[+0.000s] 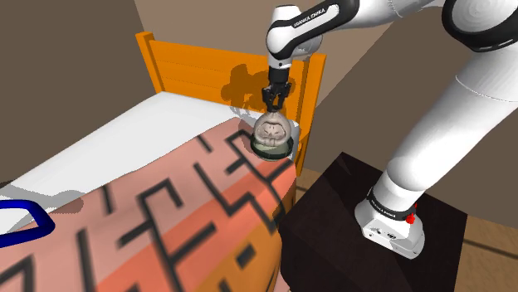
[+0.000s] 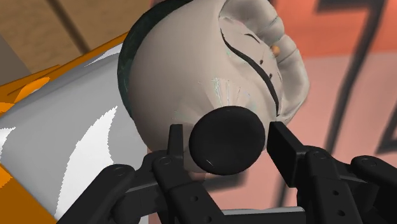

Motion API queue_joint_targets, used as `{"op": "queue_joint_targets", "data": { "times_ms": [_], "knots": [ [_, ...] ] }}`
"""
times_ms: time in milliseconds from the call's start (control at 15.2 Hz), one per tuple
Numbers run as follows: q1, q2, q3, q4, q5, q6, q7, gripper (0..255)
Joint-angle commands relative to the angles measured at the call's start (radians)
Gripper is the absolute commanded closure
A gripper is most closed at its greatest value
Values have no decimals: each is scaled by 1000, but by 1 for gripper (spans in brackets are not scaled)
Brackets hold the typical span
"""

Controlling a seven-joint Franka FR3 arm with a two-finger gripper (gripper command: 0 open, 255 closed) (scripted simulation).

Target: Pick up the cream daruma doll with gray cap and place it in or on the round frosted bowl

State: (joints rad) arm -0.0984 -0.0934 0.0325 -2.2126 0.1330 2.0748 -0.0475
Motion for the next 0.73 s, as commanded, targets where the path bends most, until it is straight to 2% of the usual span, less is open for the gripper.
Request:
{"op": "queue_joint_targets", "data": {
  "times_ms": [0,528,594,660],
  "knots": [
    [0,11,0,-14,2,28,-4,255],
    [0,16,0,-22,3,41,-6,255],
    [0,17,0,-21,3,41,-6,0],
    [0,17,0,-22,3,41,-6,0]
  ]
}}
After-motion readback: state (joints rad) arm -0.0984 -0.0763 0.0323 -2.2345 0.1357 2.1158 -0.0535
